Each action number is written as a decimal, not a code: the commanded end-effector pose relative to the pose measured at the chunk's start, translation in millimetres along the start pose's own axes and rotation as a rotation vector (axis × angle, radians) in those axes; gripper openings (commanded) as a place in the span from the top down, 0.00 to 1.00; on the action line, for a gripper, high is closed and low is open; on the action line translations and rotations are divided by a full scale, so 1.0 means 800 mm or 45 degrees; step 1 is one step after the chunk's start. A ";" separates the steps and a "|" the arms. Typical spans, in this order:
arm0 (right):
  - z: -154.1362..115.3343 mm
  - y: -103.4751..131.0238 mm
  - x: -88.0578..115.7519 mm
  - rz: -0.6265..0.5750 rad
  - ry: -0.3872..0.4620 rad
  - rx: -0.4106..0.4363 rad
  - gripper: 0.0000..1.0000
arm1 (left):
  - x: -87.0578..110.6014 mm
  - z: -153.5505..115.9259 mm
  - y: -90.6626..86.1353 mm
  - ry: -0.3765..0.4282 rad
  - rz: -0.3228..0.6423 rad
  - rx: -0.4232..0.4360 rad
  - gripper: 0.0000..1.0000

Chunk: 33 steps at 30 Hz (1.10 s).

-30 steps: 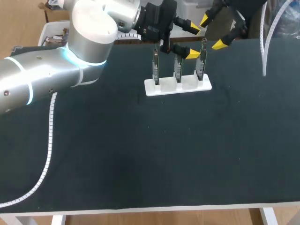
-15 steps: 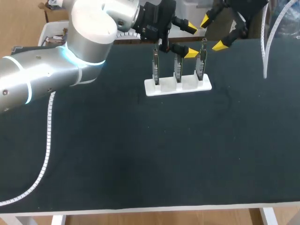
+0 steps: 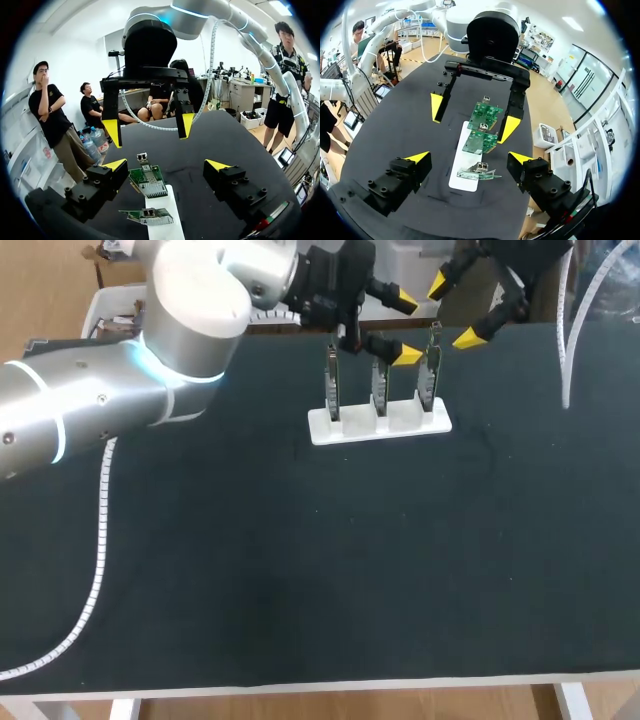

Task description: Pick up the optical module with the left hand, and insert it into the network port with the right hand.

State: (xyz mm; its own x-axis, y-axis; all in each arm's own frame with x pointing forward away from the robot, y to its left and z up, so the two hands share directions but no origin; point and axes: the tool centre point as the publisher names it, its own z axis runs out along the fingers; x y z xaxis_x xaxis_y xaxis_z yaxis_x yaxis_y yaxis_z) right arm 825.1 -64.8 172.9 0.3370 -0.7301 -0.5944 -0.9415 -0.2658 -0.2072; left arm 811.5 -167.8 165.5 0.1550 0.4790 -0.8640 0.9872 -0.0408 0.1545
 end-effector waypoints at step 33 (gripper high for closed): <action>0.000 0.004 -0.001 0.000 0.003 0.008 0.00 | -0.003 -0.004 -0.011 0.089 -0.029 -0.029 0.00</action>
State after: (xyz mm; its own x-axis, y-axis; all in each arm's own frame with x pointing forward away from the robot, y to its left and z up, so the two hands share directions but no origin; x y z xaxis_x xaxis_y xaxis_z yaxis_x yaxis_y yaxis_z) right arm 825.0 -64.8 172.9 0.3369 -0.7303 -0.5942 -0.9415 -0.2656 -0.2074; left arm 802.5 -165.4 167.0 0.1295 0.5359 -0.8343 0.9891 -0.0100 0.1471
